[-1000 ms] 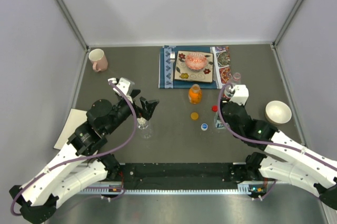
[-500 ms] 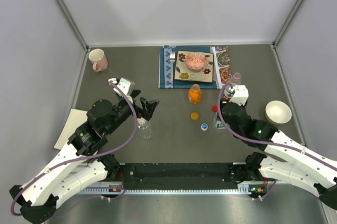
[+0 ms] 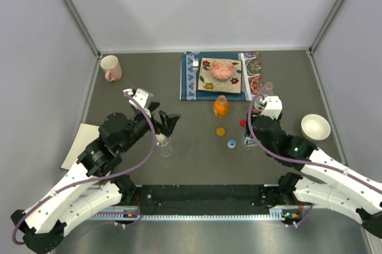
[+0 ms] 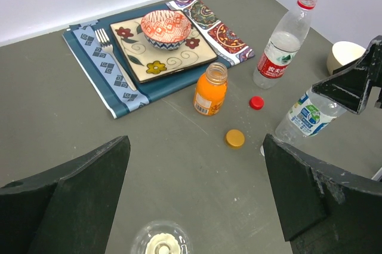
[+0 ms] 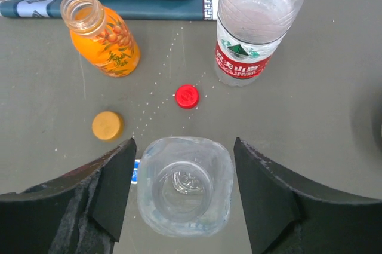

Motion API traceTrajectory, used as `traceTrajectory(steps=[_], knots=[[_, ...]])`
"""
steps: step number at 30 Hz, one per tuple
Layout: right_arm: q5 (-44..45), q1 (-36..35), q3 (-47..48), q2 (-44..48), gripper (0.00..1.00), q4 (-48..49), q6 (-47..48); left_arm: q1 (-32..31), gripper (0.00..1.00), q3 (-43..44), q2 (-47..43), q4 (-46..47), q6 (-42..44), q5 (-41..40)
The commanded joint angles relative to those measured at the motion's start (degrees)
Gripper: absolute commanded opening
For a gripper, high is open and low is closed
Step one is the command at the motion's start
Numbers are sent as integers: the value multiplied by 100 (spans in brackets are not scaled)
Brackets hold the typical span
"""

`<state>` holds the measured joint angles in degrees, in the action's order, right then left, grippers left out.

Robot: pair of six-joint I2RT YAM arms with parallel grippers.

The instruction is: Unscrew the bottle caps

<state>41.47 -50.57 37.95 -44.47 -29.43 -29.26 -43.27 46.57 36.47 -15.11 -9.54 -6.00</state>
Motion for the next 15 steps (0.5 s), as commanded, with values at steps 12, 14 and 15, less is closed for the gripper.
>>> traceTrajectory(steps=[12,14,15], knots=[[-1226,-85,2224,193,73,-99,684,11,99,72,-87,79,-74,-453],[-2132,-129,2479,-70,72,59,790,11,99,150,-9,-70,-144,-1345],[-2404,-233,2523,-175,72,121,799,11,99,334,70,-349,-205,-1717]])
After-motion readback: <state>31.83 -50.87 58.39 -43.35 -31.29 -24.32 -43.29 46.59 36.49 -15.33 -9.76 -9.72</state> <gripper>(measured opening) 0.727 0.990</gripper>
